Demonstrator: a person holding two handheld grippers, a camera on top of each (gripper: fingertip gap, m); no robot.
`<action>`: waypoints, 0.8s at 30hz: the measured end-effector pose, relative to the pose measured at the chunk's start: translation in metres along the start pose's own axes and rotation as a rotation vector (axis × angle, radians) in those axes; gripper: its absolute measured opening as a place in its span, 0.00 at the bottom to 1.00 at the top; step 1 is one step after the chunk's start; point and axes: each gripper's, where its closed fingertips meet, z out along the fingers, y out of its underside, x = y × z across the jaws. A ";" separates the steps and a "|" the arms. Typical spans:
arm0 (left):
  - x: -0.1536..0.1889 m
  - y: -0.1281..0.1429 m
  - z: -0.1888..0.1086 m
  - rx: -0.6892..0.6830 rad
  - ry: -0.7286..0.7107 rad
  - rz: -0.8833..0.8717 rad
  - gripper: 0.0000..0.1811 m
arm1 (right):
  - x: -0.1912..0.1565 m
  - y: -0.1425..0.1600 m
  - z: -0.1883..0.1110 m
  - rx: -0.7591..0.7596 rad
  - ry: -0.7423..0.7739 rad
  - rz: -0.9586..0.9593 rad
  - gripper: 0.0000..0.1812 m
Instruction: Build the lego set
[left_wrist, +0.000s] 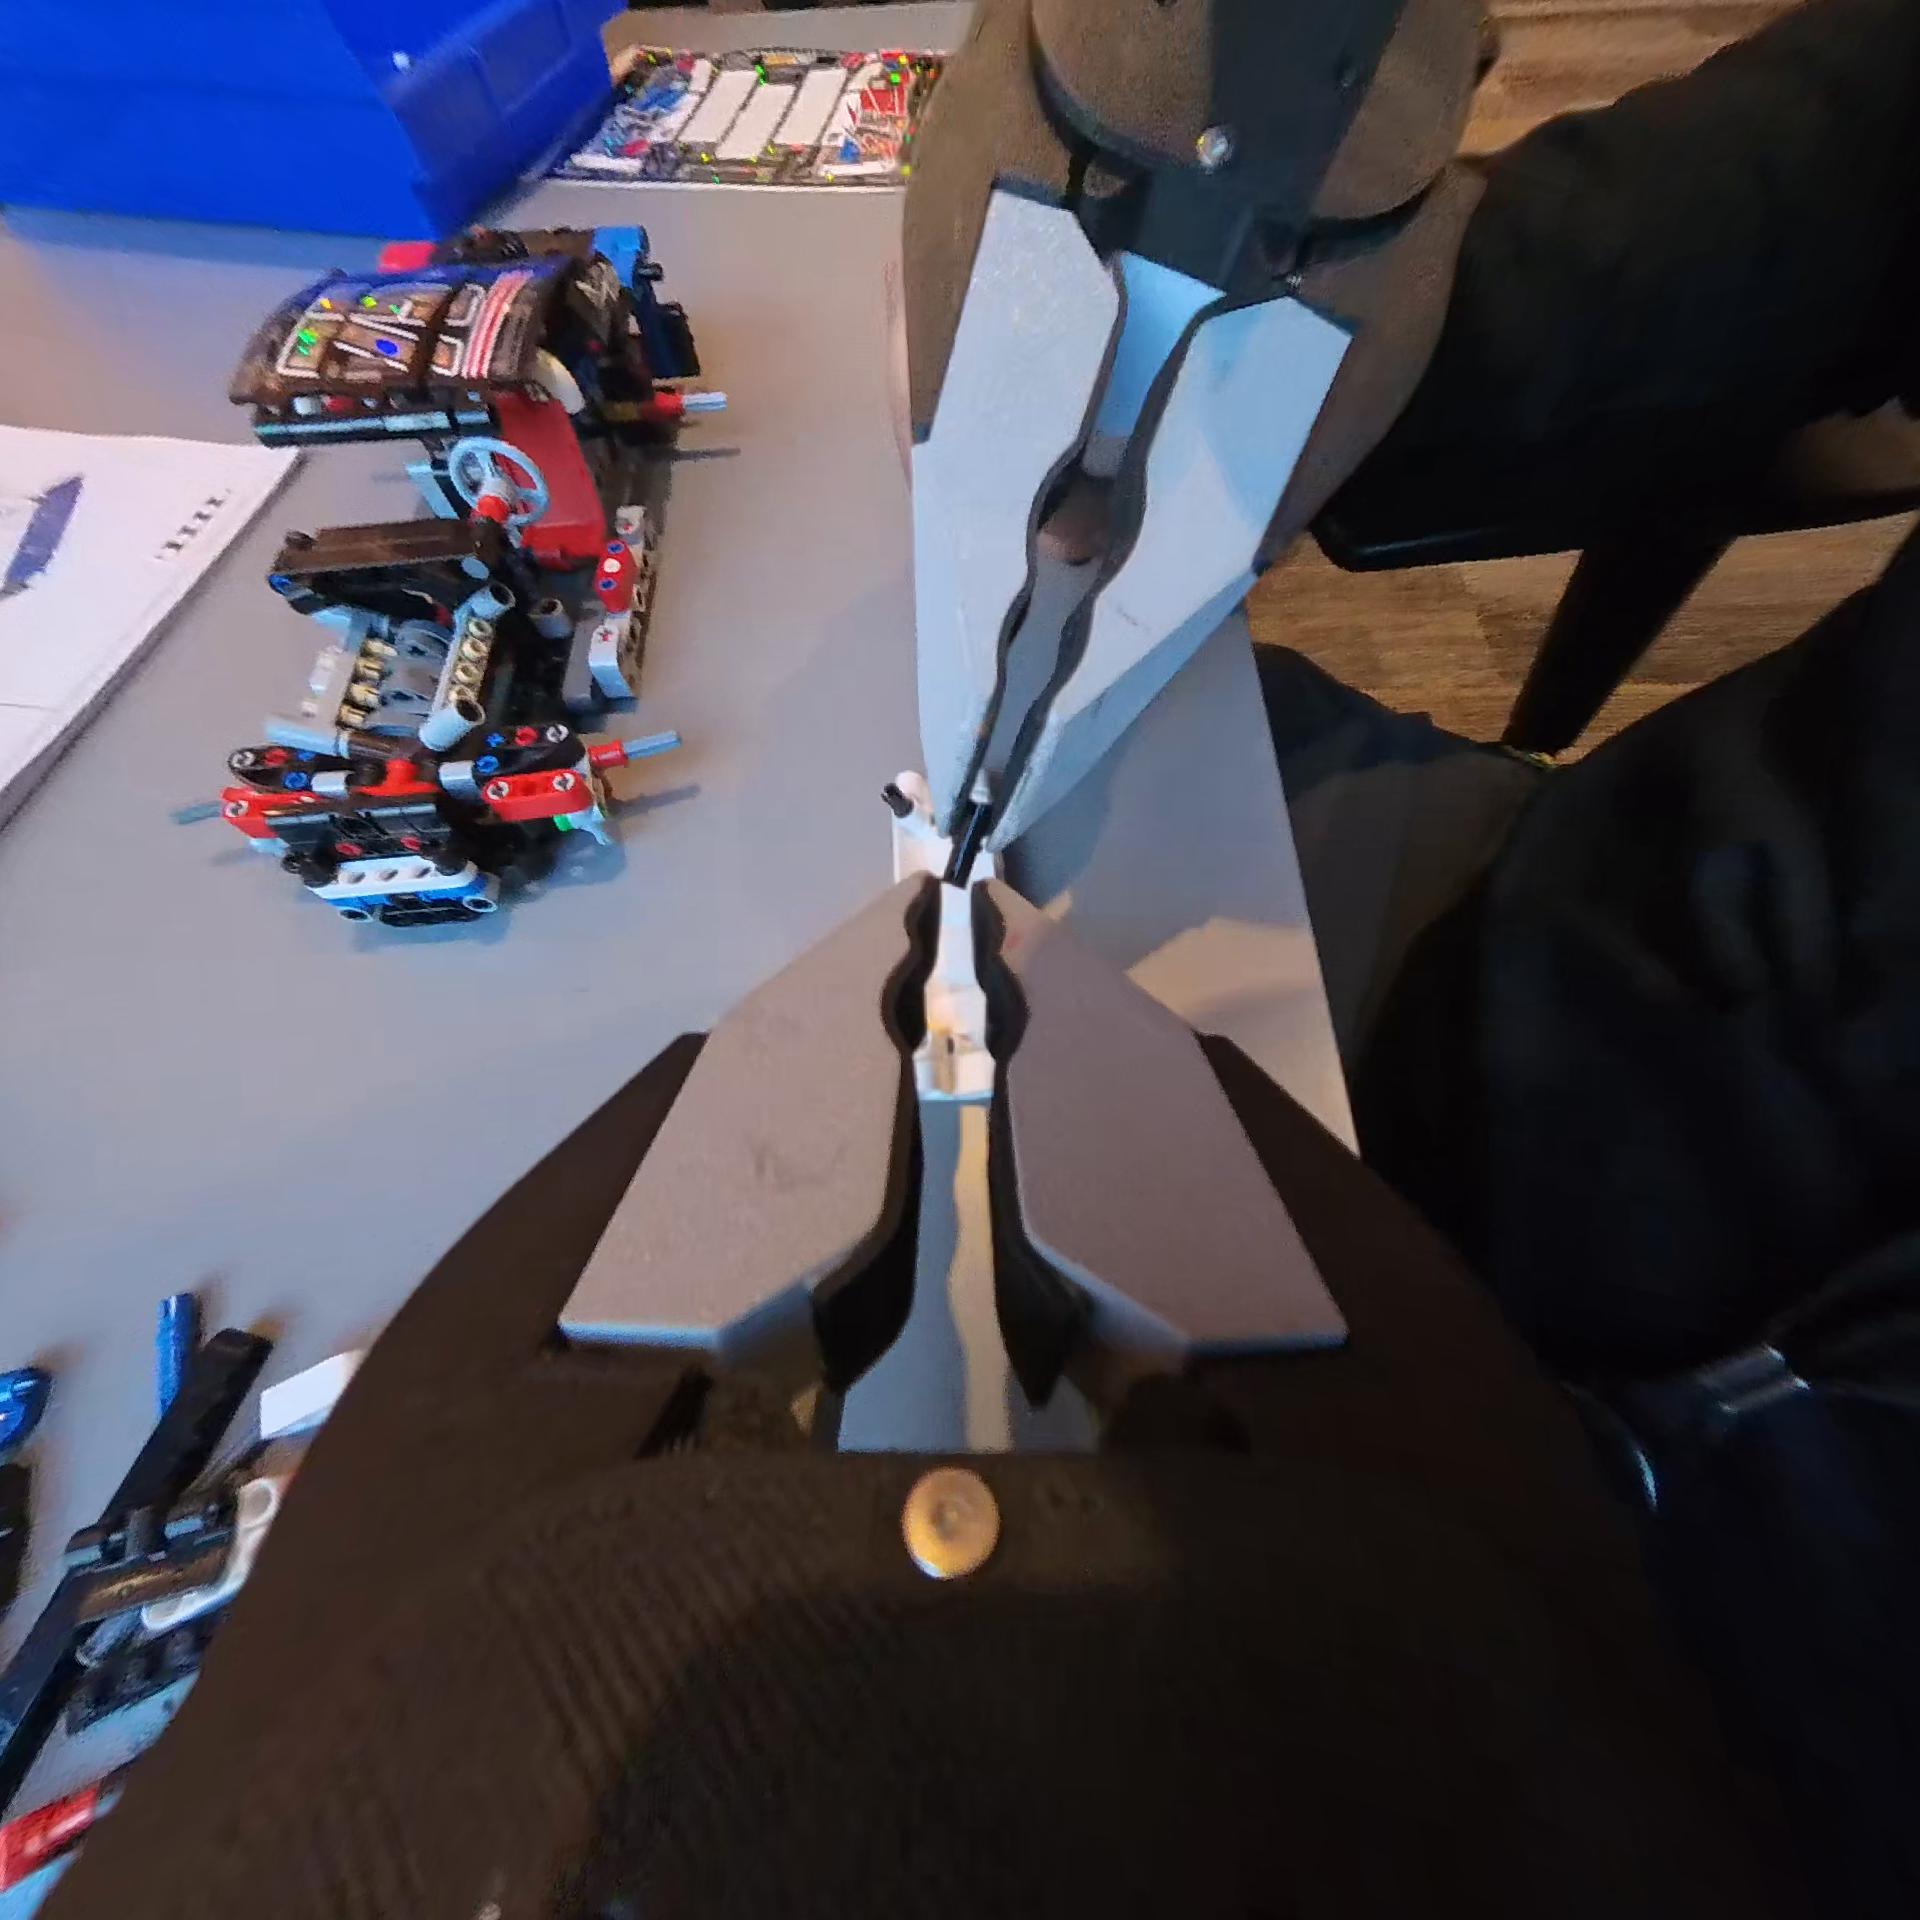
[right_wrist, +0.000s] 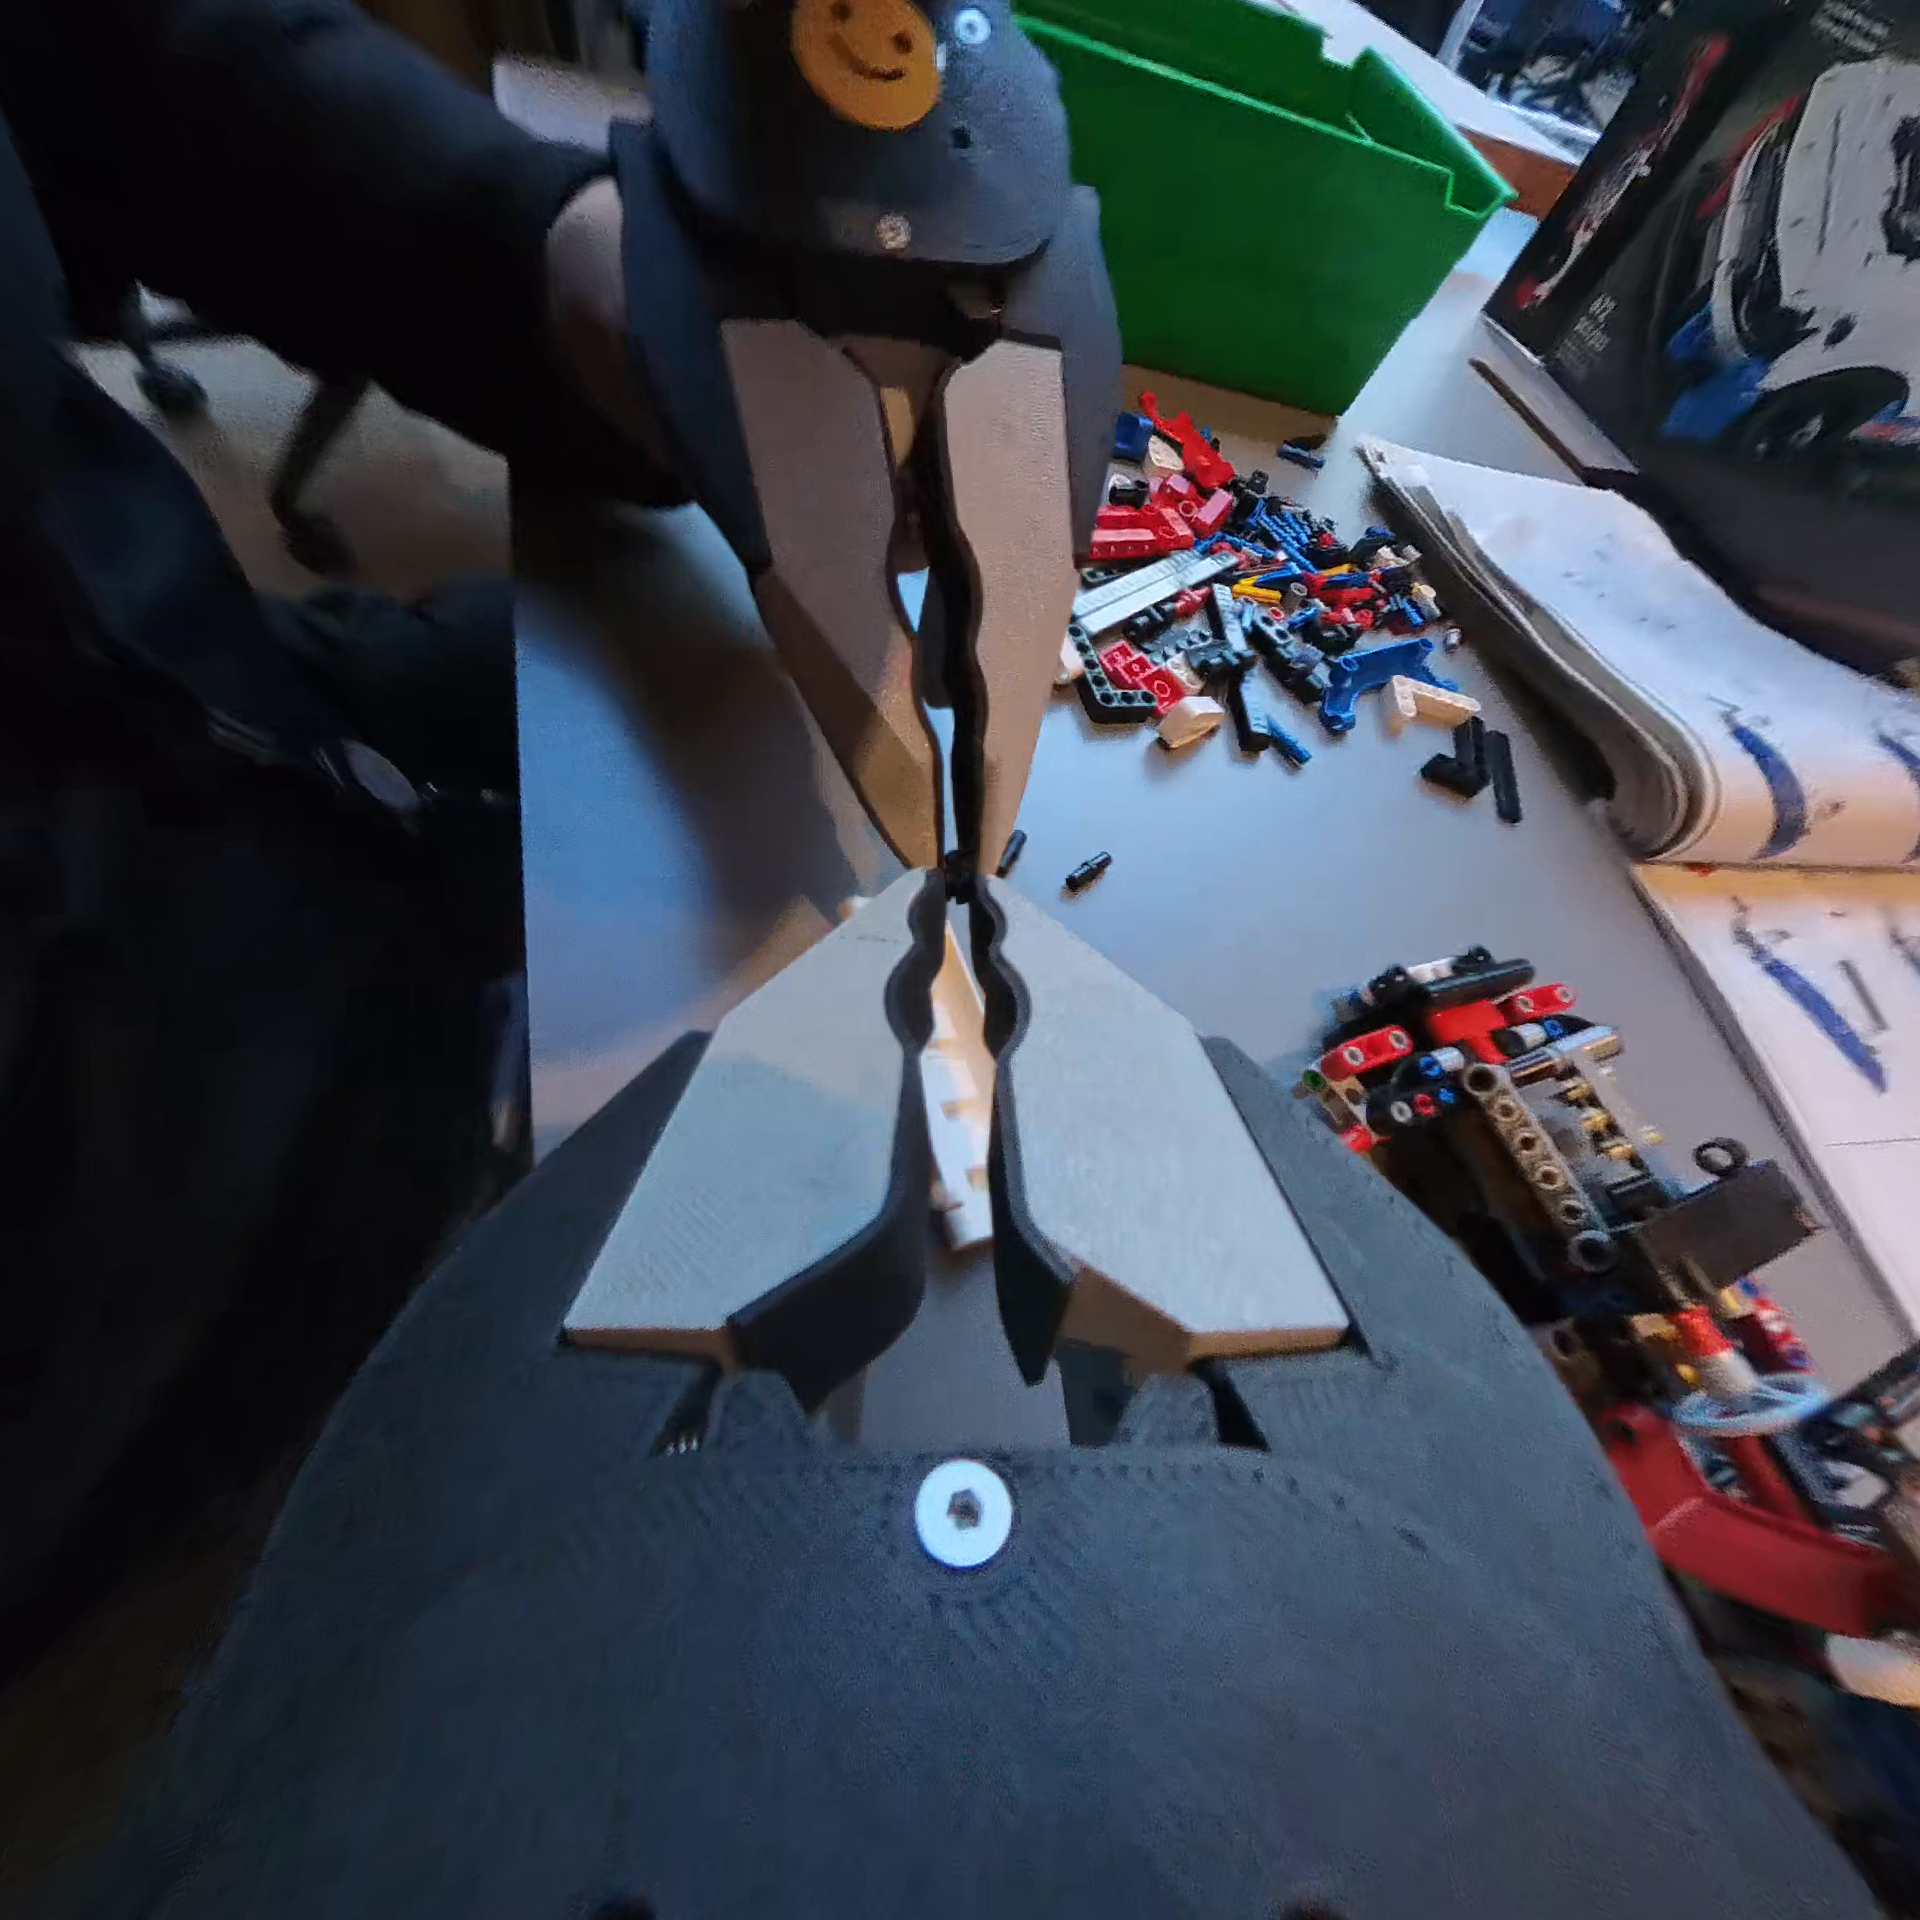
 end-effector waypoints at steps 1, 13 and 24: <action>0.000 0.002 0.001 -0.008 0.002 0.005 0.01 | 0.000 0.002 0.001 -0.011 0.001 -0.012 0.01; -0.001 0.011 0.008 -0.055 -0.051 0.118 0.01 | -0.003 0.008 0.005 -0.018 -0.021 0.031 0.01; 0.000 0.007 0.006 -0.024 -0.004 0.073 0.01 | -0.002 0.002 0.005 0.005 -0.030 0.006 0.01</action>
